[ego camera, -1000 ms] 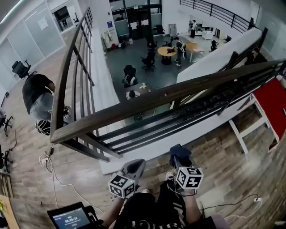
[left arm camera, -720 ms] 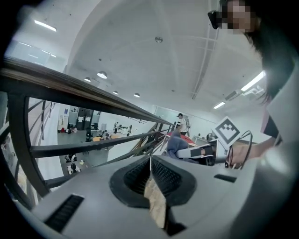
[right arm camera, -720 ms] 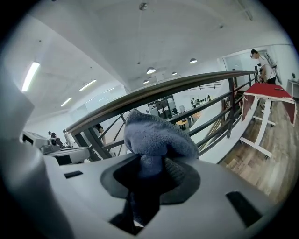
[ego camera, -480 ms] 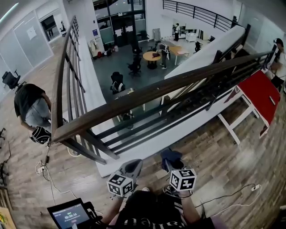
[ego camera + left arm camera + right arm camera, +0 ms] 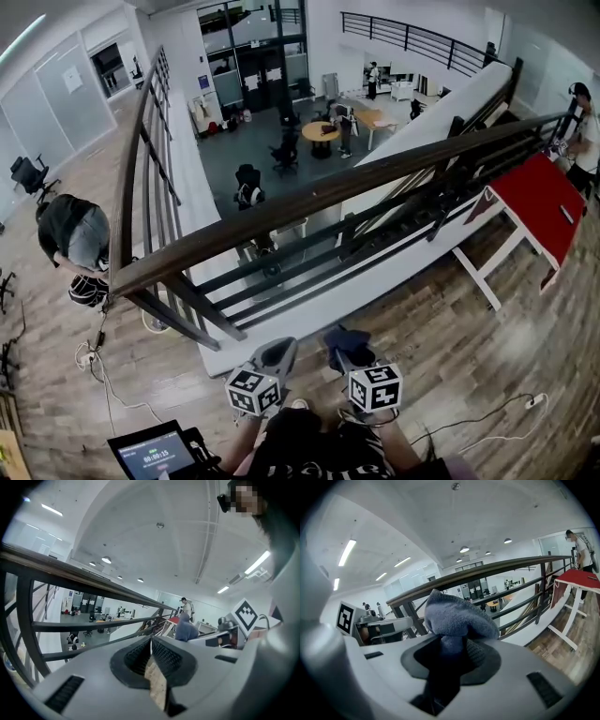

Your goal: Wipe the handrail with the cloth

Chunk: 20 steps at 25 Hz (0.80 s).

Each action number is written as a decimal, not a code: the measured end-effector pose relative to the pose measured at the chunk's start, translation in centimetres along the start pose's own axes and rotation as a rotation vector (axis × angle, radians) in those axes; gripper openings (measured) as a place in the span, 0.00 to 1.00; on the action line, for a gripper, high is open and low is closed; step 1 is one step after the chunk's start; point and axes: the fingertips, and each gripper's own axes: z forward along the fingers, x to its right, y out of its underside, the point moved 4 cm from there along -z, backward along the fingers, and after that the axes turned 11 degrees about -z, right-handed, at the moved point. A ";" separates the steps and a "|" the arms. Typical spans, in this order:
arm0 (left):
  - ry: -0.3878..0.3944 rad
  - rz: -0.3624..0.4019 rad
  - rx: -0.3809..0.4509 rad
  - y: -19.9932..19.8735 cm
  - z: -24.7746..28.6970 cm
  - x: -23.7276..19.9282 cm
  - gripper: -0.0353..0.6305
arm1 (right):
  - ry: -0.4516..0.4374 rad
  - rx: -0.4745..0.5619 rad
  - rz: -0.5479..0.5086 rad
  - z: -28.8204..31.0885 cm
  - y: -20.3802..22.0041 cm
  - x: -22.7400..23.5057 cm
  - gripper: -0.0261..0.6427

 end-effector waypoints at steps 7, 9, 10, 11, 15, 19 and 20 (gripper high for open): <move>0.015 0.008 -0.029 3.2 1.1 5.1 0.05 | -0.014 -0.011 -0.011 -4.1 2.1 1.8 0.20; 0.020 0.016 -0.033 3.6 1.2 6.0 0.05 | -0.016 -0.006 -0.008 -4.9 2.5 2.0 0.20; 0.022 0.020 -0.034 3.8 1.2 6.5 0.05 | -0.017 -0.003 -0.006 -5.2 2.7 2.1 0.20; 0.022 0.023 -0.034 3.9 1.1 6.8 0.05 | -0.018 -0.001 -0.004 -5.5 2.9 2.1 0.20; 0.015 0.027 -0.038 4.5 0.6 7.5 0.05 | -0.022 -0.002 -0.006 -6.2 3.4 2.1 0.20; 0.009 0.023 -0.037 4.9 0.2 7.9 0.05 | -0.027 -0.006 -0.013 -6.7 3.6 1.8 0.20; 0.010 0.024 -0.036 4.9 0.1 7.9 0.05 | -0.028 -0.008 -0.013 -6.8 3.7 1.7 0.20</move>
